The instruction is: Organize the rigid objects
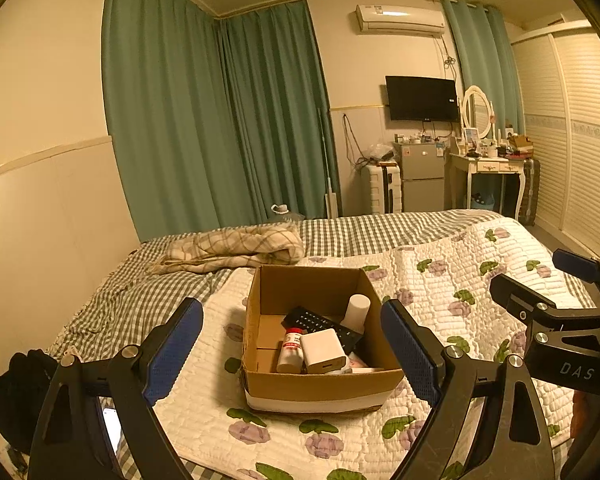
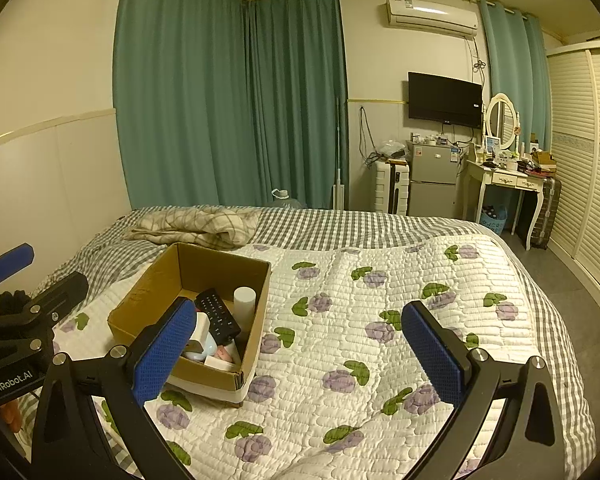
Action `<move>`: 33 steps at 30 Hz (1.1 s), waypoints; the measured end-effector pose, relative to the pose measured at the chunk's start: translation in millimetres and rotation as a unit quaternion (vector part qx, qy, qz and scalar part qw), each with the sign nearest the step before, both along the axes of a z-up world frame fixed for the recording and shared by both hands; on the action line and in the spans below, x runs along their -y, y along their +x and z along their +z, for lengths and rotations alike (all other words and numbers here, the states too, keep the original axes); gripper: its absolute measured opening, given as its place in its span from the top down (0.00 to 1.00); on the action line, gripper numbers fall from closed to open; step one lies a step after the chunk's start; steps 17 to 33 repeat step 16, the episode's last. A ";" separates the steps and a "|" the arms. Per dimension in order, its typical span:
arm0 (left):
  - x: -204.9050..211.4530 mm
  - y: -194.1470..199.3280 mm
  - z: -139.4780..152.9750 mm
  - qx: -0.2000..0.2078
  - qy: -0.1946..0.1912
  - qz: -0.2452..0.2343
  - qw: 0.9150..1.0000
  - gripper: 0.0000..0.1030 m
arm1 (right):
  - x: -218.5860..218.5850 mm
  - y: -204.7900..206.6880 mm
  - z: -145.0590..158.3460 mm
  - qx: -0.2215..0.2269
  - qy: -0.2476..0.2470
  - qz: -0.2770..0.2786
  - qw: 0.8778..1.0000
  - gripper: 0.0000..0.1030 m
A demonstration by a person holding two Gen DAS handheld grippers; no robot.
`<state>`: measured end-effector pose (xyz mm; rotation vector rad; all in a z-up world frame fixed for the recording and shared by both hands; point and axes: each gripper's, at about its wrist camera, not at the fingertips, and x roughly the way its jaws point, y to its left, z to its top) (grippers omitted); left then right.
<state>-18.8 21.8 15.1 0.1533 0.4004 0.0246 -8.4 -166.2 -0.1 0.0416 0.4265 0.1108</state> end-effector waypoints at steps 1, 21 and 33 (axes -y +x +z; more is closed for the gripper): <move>0.2 0.3 -0.3 0.000 0.000 0.000 1.000 0.09 | 0.2 0.0 -0.3 0.000 0.000 0.000 1.000 0.00; 2.8 -0.5 -4.9 0.003 0.011 0.009 1.000 0.09 | 2.0 1.3 -4.2 -0.007 0.001 0.002 1.000 0.00; 2.8 -0.5 -4.9 0.003 0.011 0.009 1.000 0.09 | 2.0 1.3 -4.2 -0.007 0.001 0.002 1.000 0.00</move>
